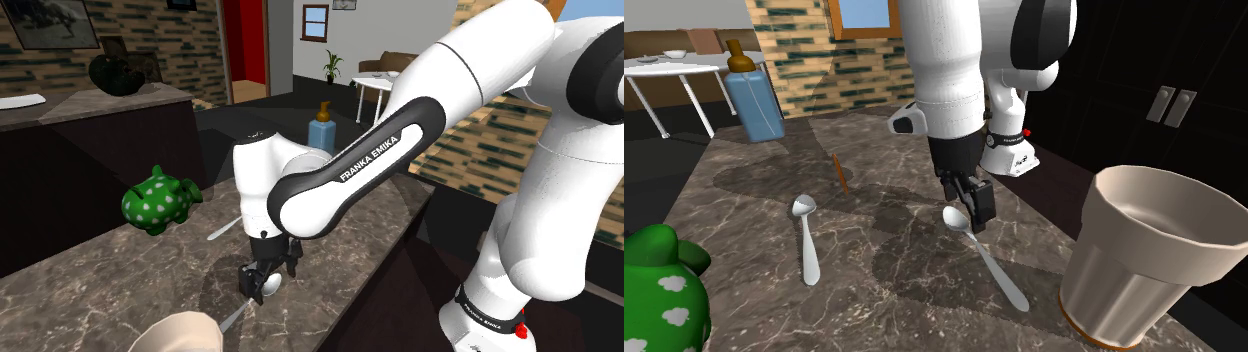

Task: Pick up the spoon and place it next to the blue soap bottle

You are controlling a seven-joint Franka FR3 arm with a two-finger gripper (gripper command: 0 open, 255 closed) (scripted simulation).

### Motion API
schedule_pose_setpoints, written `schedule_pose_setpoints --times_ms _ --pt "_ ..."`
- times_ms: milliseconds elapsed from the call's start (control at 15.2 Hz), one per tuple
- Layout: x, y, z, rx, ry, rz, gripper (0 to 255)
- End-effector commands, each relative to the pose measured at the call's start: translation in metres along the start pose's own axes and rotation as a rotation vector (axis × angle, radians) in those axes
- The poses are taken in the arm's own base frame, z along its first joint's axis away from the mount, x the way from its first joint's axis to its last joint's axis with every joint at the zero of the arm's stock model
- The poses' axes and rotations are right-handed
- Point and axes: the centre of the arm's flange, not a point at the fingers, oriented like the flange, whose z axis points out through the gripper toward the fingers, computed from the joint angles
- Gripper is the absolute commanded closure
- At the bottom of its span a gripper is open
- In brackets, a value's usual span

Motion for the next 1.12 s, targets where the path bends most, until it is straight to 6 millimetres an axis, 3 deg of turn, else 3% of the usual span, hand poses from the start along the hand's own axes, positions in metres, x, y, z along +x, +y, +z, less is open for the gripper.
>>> schedule_pose_setpoints --times_ms 0,594,1056 --pt "0.000 0.000 0.000 0.000 0.000 0.000 255" --pt "0.000 0.000 0.000 0.000 0.000 0.000 255" --pt "-0.006 -0.001 -0.036 0.000 0.000 0.000 255"
